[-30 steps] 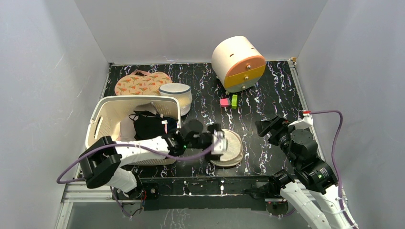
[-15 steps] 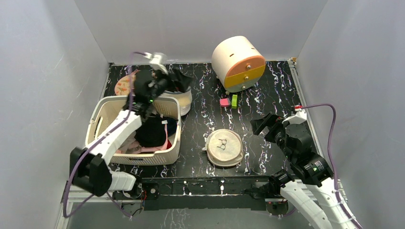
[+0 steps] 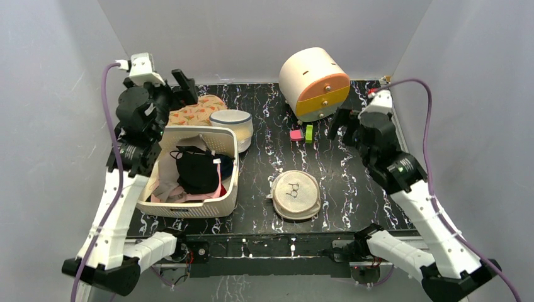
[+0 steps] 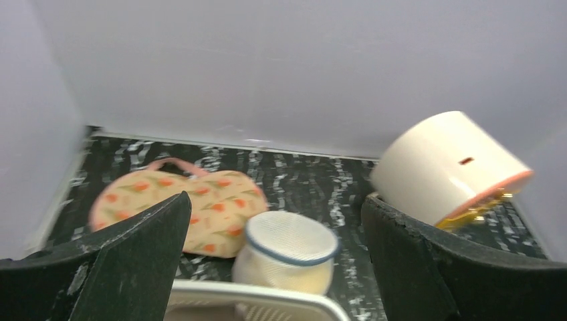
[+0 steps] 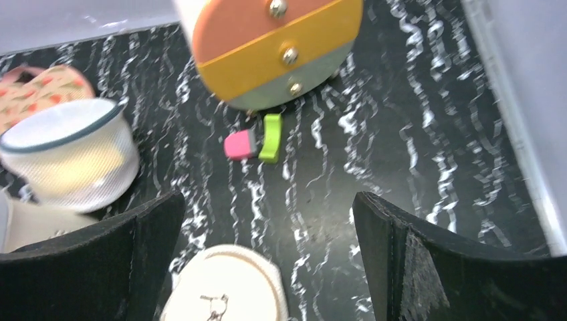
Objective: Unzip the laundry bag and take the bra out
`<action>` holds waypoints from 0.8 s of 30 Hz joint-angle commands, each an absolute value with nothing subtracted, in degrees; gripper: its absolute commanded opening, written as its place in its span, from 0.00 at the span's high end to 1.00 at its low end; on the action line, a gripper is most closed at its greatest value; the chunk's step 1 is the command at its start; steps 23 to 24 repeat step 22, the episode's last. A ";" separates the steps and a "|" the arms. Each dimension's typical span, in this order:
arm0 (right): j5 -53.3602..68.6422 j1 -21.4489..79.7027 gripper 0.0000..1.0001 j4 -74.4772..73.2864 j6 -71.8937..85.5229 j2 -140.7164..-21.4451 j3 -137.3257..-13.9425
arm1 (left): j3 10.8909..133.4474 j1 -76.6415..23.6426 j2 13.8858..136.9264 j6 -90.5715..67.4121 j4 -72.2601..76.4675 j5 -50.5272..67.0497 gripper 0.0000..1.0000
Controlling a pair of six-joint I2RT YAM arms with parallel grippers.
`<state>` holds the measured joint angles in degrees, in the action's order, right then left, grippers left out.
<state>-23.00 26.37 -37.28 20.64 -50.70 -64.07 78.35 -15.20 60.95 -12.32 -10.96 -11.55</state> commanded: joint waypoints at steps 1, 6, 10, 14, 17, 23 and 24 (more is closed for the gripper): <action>-32.75 26.54 0.02 -33.79 11.17 -55.50 -74.77 | 82.12 -14.92 55.13 -5.39 -17.93 -22.82 0.02; -32.31 26.57 0.02 -33.44 8.86 -58.18 -83.44 | 84.16 -14.92 52.09 -6.82 -19.96 -20.62 0.02; -28.89 26.51 0.02 -31.95 8.91 -56.97 -83.45 | 83.64 -14.90 50.98 -7.12 -18.49 -18.92 0.02; -27.32 26.48 0.02 -31.47 9.89 -56.33 -83.74 | 83.42 -14.88 51.85 -6.88 -18.42 -18.87 0.02; -27.39 26.55 0.02 -30.91 10.32 -56.31 -83.77 | 82.35 -14.93 51.97 -7.28 -17.84 -19.49 0.02; -25.44 26.50 0.02 -31.14 11.57 -55.72 -83.14 | 82.12 -14.94 52.84 -5.51 -14.79 -18.61 0.02; -25.44 26.50 0.02 -31.14 11.57 -55.72 -83.14 | 82.12 -14.94 52.84 -5.51 -14.79 -18.61 0.02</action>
